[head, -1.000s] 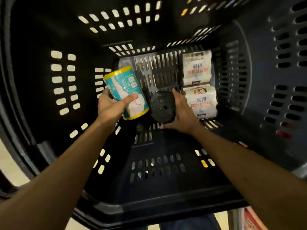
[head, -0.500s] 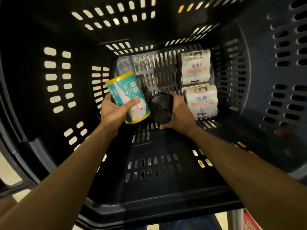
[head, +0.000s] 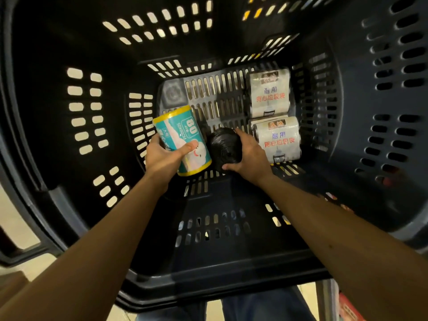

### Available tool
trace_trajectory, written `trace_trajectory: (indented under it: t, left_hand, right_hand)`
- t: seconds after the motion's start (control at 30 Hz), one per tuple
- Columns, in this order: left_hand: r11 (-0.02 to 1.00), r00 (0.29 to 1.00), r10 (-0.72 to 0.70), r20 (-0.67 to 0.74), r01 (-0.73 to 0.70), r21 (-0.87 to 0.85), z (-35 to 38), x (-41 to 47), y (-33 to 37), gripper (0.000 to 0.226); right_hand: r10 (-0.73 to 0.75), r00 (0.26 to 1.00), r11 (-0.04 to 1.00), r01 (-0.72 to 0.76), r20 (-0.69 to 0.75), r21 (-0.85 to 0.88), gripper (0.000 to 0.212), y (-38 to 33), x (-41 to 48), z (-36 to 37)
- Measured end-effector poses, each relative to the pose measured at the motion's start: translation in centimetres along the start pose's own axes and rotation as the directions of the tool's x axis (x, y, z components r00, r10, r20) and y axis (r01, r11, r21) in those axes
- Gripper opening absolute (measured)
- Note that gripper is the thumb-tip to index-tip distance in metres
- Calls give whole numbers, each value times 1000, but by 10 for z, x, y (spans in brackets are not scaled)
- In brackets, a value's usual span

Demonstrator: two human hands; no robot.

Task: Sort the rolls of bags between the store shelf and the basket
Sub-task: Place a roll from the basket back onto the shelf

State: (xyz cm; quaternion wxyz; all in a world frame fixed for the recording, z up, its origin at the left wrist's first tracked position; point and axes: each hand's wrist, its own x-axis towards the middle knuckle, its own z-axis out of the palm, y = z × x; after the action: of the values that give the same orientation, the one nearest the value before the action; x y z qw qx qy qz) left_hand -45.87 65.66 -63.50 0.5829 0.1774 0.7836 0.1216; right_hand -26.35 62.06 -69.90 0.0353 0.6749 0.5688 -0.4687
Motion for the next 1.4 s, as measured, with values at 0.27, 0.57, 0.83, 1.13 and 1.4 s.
trace_trajectory:
  t: [0.27,0.57,0.83,1.13,1.4]
  left_hand:
    - [993,997,80,15,-81,86,-31,-67,39,48]
    - [909,924,383,8,-379,174,-87,-231,143,54]
    - [711,741,664,99,-667,222,-126,-365,219,65]
    - [431,492,777,392,-870,239,-147,-442,246,73]
    - [262,259,583,770,-957,123,-120,-496,217,69]
  right_hand:
    - [14,1000,996,-15,-20,-85,64,-52,-54,-56]
    - [-39,997,975,24,-65,-220,55,-153,-177,-216]
    - [-147,928,987,118,-341,-105,40,-222,-301,-309]
    - [126,842,990,-138,-525,17,58,-268,-427,-316]
    - [448,555,893,-245,-701,376,53,-275,-547,-245]
